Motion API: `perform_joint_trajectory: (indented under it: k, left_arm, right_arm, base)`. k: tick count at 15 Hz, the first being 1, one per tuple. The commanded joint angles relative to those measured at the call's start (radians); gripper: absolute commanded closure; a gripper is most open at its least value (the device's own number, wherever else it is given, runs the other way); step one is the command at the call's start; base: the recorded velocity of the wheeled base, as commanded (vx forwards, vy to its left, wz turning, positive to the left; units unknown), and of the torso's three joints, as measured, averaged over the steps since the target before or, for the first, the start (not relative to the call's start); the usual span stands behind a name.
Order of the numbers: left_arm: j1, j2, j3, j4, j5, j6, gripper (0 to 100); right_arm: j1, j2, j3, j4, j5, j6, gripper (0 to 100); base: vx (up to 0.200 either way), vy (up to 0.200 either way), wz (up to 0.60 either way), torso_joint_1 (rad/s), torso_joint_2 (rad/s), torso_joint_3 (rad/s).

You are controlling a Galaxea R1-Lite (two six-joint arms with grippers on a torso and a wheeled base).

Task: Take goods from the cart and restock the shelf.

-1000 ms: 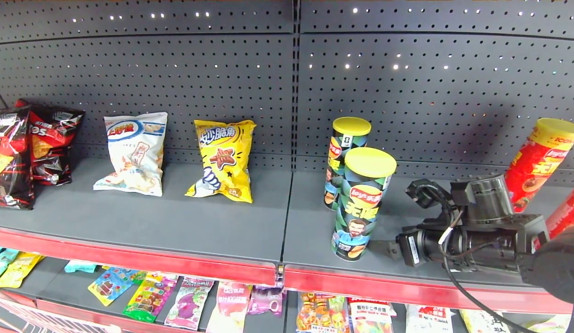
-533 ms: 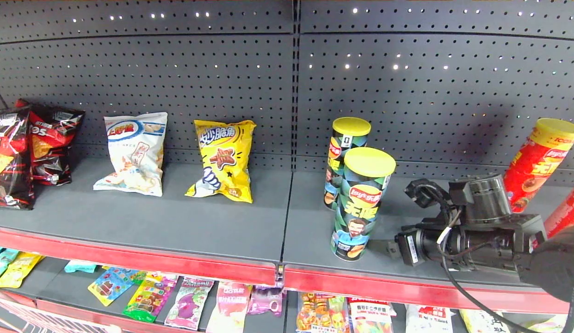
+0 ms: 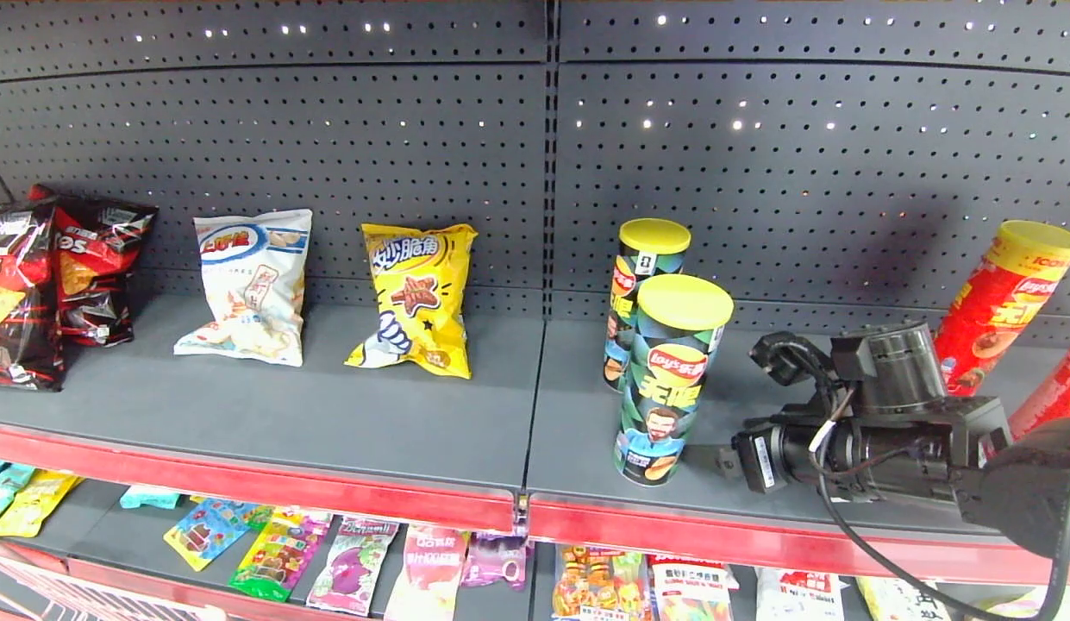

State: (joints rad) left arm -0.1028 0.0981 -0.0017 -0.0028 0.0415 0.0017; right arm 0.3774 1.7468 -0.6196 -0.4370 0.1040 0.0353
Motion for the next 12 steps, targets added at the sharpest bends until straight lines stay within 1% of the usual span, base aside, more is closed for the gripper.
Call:
perform_joint_trajectory:
  k: [1, 12]
  left_arm:
    - [0.000, 0.002, 0.002, 0.000, 0.000, 0.000, 0]
    - [0.000, 0.002, 0.000, 0.000, 0.000, 0.000, 0]
  right_arm:
    - [0.000, 0.008, -0.008, 0.000, 0.000, 0.001, 0]
    - [0.009, 0.025, -0.022, 0.000, 0.000, 0.000, 0]
  base:
    - [0.000, 0.000, 0.00, 0.000, 0.00, 0.000]
    - [0.000, 0.000, 0.00, 0.000, 0.00, 0.000]
